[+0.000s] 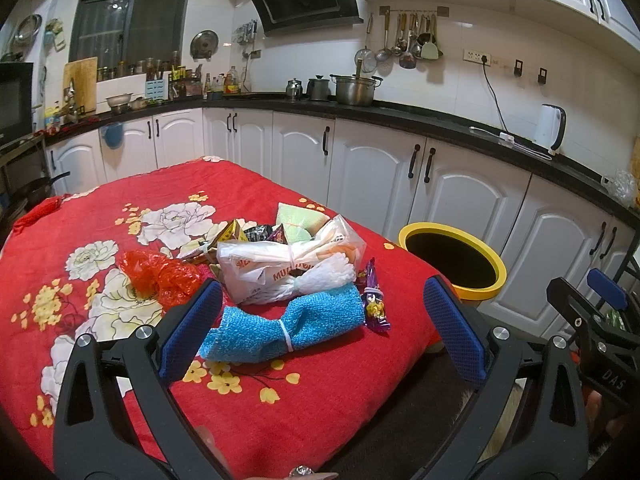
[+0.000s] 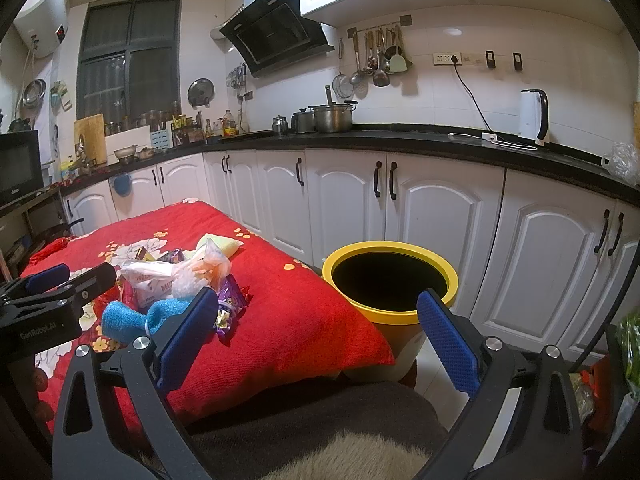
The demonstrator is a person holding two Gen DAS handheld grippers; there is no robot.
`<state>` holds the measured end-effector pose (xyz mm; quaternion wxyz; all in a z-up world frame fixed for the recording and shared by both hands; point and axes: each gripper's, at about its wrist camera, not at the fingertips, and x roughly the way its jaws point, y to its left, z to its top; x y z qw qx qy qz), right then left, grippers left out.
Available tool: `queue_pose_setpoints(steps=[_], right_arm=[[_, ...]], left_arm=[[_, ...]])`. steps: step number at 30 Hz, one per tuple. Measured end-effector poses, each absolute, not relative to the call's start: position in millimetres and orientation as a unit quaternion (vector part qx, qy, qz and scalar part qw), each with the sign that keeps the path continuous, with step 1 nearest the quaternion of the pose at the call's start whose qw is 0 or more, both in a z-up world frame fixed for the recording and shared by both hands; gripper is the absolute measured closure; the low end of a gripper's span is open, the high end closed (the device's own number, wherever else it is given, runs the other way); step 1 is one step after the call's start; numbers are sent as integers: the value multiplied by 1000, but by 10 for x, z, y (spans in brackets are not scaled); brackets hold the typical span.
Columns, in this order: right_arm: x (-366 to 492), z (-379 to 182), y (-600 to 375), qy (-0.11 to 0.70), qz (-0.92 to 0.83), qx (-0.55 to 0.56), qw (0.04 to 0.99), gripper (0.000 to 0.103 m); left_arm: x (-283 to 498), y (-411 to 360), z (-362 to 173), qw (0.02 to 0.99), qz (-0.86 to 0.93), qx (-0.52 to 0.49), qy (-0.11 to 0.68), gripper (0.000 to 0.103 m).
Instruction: Collect trash
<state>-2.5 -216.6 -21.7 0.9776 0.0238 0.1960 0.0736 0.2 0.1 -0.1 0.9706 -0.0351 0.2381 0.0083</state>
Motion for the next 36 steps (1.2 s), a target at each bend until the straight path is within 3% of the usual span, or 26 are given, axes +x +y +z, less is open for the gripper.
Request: queue_pose_setpoints(steps=[20,36], right_arm=[[4,-240,-2173,198,77,17,977,6],[285,-172,-1774,227,155,-8,961,6]], left_arm=[[49,6,-39,969,11,-42,242,11],[112,639,-53,959,67,-105,254,11]])
